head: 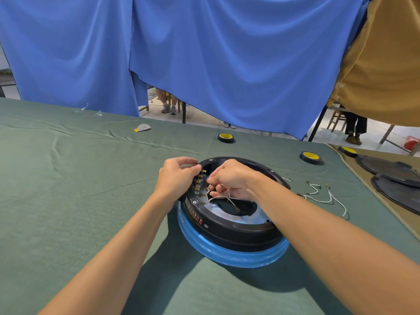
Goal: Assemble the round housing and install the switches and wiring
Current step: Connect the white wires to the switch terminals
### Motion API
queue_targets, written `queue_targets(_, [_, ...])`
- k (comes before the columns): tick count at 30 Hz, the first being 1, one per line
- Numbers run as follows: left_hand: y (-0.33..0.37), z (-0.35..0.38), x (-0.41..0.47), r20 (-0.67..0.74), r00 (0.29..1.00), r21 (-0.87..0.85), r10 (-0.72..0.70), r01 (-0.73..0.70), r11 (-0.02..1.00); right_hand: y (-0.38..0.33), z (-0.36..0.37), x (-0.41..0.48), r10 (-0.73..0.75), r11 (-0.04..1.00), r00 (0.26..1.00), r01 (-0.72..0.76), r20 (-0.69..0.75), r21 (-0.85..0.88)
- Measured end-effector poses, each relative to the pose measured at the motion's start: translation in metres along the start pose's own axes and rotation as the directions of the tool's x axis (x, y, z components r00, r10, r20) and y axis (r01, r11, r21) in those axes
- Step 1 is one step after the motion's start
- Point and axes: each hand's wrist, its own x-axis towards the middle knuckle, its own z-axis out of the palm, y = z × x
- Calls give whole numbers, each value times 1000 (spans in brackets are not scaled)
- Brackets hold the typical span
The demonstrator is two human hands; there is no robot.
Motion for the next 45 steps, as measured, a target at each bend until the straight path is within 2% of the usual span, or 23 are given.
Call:
queue_targets(7, [-12, -2, -1, 40, 997, -163, 59, -52, 985, 2, 0, 5, 23, 995, 998, -17, -61, 97])
queue_targets(17, [-16, 0, -2, 35, 998, -264, 46, -36, 964, 1, 5, 1, -7, 998, 997, 12, -77, 67])
queue_targets(24, [-15, 0, -3, 26, 999, -233, 30, -23, 972, 0, 6, 4, 15, 997, 995, -7, -102, 76])
queue_targets(27, [-13, -1, -2, 27, 999, -160, 43, -39, 986, -4, 2, 4, 48, 994, 996, -41, -73, 97])
queue_targets(30, [-13, -4, -2, -65, 996, -86, 55, -60, 994, -7, -1, 4, 70, 994, 996, -65, -58, 85])
queue_targets(35, [-13, -2, -6, -134, 991, -132, -5, -13, 991, -5, 5, 6, -6, 1000, 994, 6, -110, -2])
queue_targets(38, [-12, -1, -7, -152, 988, -124, -2, -17, 992, 1, 8, 7, -123, 983, 977, 95, -174, -160])
queue_targets(42, [-11, -1, -9, -155, 988, -114, -7, -11, 993, 5, 8, 10, -226, 935, 953, 154, -202, -320])
queue_targets(45, [-10, -1, -9, -152, 988, -117, -5, -13, 993, 5, 9, 10, -328, 840, 921, 183, -210, -510])
